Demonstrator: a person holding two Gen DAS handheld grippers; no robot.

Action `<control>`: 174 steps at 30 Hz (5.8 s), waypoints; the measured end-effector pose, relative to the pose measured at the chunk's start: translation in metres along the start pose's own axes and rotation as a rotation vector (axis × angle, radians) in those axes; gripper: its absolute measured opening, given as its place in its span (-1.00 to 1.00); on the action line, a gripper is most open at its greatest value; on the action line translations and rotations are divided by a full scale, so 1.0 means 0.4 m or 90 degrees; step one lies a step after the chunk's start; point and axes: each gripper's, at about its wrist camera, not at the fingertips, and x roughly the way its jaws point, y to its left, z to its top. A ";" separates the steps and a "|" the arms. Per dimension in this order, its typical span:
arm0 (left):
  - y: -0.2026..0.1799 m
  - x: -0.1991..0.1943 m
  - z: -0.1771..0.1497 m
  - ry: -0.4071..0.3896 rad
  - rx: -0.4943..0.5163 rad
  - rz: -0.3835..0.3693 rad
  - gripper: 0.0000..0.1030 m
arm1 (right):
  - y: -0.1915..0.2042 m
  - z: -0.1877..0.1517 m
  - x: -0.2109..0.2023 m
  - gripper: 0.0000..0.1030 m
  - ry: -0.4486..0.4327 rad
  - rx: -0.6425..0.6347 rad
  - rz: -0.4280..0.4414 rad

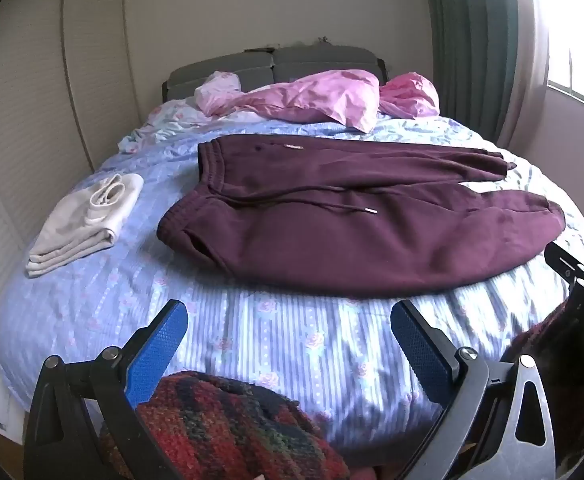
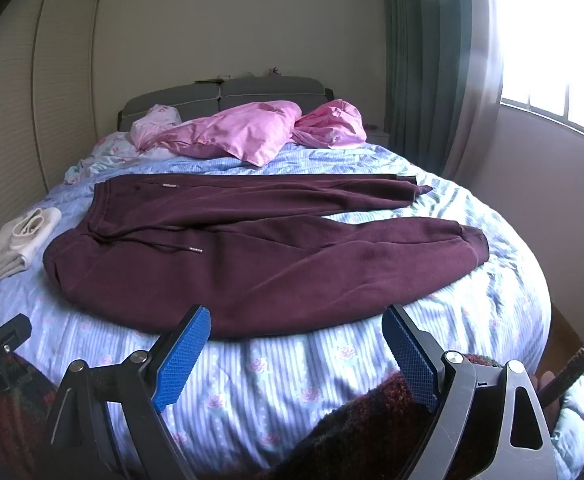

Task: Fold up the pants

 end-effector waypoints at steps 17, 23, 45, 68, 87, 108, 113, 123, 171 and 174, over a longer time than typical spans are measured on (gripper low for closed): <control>-0.015 -0.008 -0.001 -0.010 0.002 -0.008 1.00 | 0.000 0.000 0.000 0.73 0.000 -0.002 -0.001; -0.012 -0.014 0.002 -0.018 0.002 -0.016 1.00 | 0.001 0.000 0.000 0.73 0.000 -0.002 -0.001; 0.009 -0.018 0.004 -0.027 -0.019 -0.017 1.00 | 0.001 0.001 0.001 0.73 0.000 -0.002 -0.001; 0.009 -0.018 0.004 -0.027 -0.019 -0.018 1.00 | 0.000 0.001 0.001 0.73 0.000 -0.001 -0.001; 0.011 -0.018 0.003 -0.026 -0.019 -0.018 1.00 | 0.001 0.001 0.001 0.73 0.000 -0.001 0.000; 0.135 0.130 0.217 0.034 0.004 -0.017 1.00 | 0.086 0.087 0.150 0.72 0.067 0.118 0.002; 0.176 0.305 0.248 0.162 0.049 -0.041 1.00 | 0.110 0.065 0.254 0.72 0.117 0.209 -0.006; 0.244 0.527 0.146 0.283 -0.029 -0.111 0.89 | 0.160 -0.024 0.407 0.72 0.200 0.249 -0.052; 0.297 0.293 0.307 0.076 -0.160 -0.075 -0.77 | 0.075 0.252 0.202 -0.74 0.006 0.215 0.099; 0.284 0.314 0.368 0.077 -0.140 -0.051 -0.77 | 0.064 0.299 0.221 -0.74 0.031 0.202 0.122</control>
